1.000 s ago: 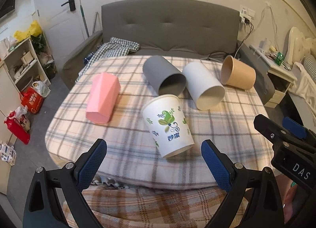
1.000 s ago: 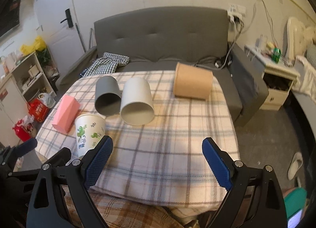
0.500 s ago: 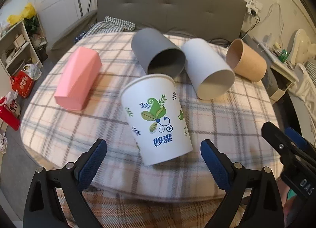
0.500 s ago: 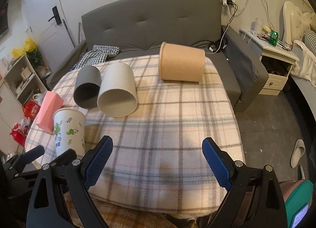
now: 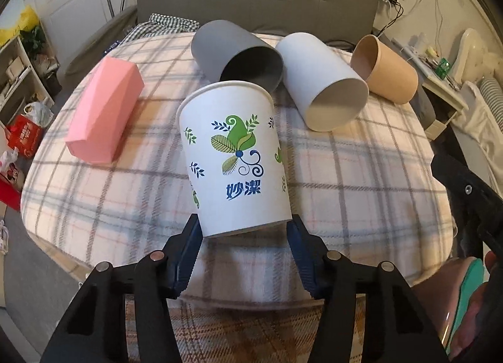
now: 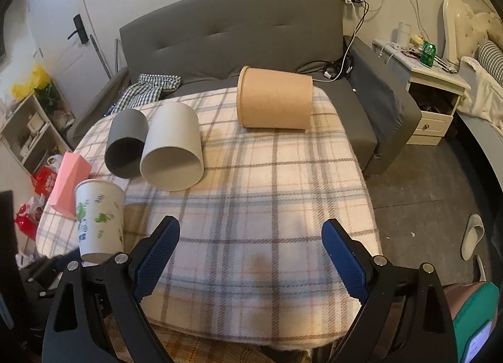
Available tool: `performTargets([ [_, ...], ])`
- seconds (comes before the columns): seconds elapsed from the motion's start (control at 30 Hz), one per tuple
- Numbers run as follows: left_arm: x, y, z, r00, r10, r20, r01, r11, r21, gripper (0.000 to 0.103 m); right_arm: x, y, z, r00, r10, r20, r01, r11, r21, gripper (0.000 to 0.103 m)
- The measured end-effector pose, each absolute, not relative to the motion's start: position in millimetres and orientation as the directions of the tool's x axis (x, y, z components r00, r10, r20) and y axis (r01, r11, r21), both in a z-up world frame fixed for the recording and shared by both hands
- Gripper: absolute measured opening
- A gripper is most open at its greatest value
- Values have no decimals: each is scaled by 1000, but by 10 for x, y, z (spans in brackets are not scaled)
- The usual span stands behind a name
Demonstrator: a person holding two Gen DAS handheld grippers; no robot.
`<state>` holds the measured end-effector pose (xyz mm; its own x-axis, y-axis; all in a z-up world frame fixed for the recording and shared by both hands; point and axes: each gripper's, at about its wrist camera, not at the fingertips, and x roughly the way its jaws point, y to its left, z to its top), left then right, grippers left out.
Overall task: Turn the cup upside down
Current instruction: 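Grasp the white cup with the left gripper and turn it rim-down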
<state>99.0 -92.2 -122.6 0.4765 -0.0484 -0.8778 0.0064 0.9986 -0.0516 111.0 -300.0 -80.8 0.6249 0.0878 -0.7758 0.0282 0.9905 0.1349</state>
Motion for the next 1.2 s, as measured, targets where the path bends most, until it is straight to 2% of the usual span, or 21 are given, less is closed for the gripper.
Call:
performTargets([
  [0.5, 1076, -738, -807, 560, -55, -827, 26, 998, -49, 56, 1037, -2909, -721, 635, 103, -766, 8, 990, 141, 92],
  [0.97, 1299, -646, -667, 479, -63, -875, 5, 998, -69, 55, 1076, -2907, -774, 620, 104, -778, 18, 989, 146, 92],
  [1.2, 1301, -751, -663, 421, -79, -904, 57, 997, -60, 55, 1103, -2919, -808, 614, 100, -783, 27, 989, 147, 92],
])
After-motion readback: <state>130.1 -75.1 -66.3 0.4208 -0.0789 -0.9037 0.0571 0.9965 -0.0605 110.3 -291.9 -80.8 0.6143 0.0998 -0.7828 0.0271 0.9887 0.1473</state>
